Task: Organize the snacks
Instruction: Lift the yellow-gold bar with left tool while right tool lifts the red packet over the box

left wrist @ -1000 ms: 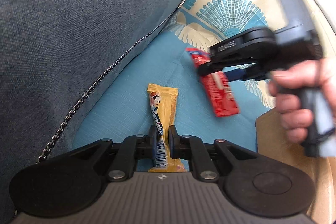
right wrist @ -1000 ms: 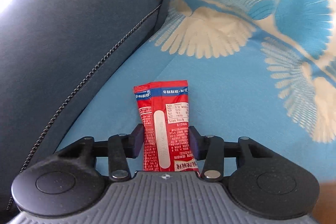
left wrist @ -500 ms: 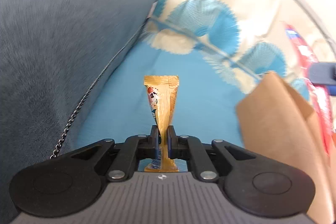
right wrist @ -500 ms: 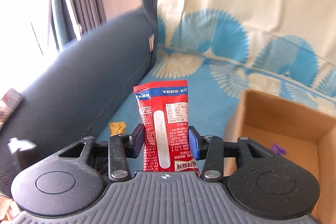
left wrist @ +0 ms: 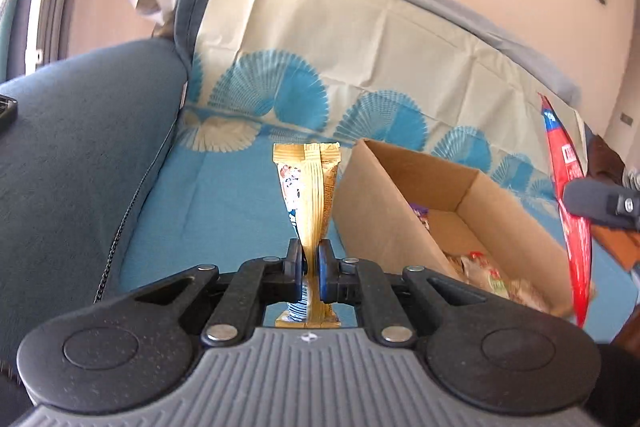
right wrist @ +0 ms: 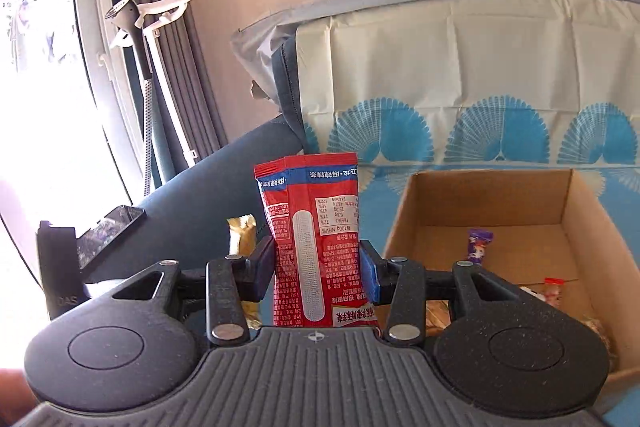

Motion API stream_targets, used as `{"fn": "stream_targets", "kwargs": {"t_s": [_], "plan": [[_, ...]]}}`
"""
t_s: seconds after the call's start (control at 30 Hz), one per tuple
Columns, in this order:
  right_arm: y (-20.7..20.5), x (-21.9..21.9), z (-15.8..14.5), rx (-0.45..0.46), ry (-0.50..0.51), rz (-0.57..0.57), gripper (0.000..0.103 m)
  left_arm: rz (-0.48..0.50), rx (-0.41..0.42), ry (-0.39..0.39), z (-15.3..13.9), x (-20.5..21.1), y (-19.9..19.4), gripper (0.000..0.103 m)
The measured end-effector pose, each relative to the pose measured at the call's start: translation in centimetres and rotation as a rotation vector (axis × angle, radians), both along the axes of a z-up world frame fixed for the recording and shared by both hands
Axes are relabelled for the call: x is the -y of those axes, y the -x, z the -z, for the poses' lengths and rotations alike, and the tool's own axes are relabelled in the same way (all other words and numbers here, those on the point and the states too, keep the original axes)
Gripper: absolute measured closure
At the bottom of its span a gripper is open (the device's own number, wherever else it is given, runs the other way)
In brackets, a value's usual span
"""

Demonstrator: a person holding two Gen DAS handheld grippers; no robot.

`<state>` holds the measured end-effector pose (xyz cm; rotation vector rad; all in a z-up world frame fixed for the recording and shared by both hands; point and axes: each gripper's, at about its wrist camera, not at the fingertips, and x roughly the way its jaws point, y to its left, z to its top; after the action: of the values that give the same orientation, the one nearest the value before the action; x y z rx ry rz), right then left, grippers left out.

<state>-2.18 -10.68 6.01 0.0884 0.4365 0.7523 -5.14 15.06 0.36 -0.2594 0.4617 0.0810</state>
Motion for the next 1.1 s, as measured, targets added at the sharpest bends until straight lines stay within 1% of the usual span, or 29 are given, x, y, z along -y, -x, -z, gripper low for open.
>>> {"fn": "stream_targets", "kwargs": {"t_s": [0.07, 0.17, 0.33, 0.47, 0.57, 0.73, 0.83, 0.9, 1.0, 1.1], "plan": [[0.6, 1.4, 0.6, 0.022, -0.007, 0.008, 0.057, -0.007, 0.004, -0.003, 0.2, 0.6, 0.5, 0.095], [0.8, 3.9, 1.1, 0.025, -0.03, 0.027, 0.057, -0.03, 0.003, 0.017, 0.3, 0.7, 0.5, 0.095], [-0.7, 7.7, 1.9, 0.058, -0.063, 0.106, 0.057, -0.049, -0.044, 0.021, 0.9, 0.3, 0.0, 0.095], [-1.4, 10.0, 3.8, 0.026, -0.127, 0.126, 0.057, -0.054, -0.057, 0.001, 1.0, 0.4, -0.2, 0.095], [-1.4, 10.9, 5.1, -0.003, -0.167, 0.137, 0.057, -0.052, -0.064, -0.019, 1.2, 0.8, -0.3, 0.095], [-2.0, 11.0, 4.9, 0.011, -0.174, 0.129, 0.057, -0.057, -0.078, -0.041, 1.3, 1.2, -0.9, 0.095], [-2.7, 11.1, 4.3, 0.049, -0.16, 0.136, 0.057, -0.053, -0.086, -0.058, 1.5, 1.5, -1.0, 0.095], [-3.5, 11.9, 4.8, 0.026, -0.194, 0.163, 0.057, -0.047, -0.085, -0.074, 1.6, 1.8, -0.9, 0.095], [-4.2, 13.3, 6.3, -0.04, -0.276, 0.22, 0.057, -0.038, -0.085, -0.084, 1.6, 2.1, -0.8, 0.095], [-3.9, 13.7, 6.2, -0.011, -0.298, 0.232, 0.057, -0.032, -0.087, -0.099, 1.7, 2.4, -0.8, 0.095]]}}
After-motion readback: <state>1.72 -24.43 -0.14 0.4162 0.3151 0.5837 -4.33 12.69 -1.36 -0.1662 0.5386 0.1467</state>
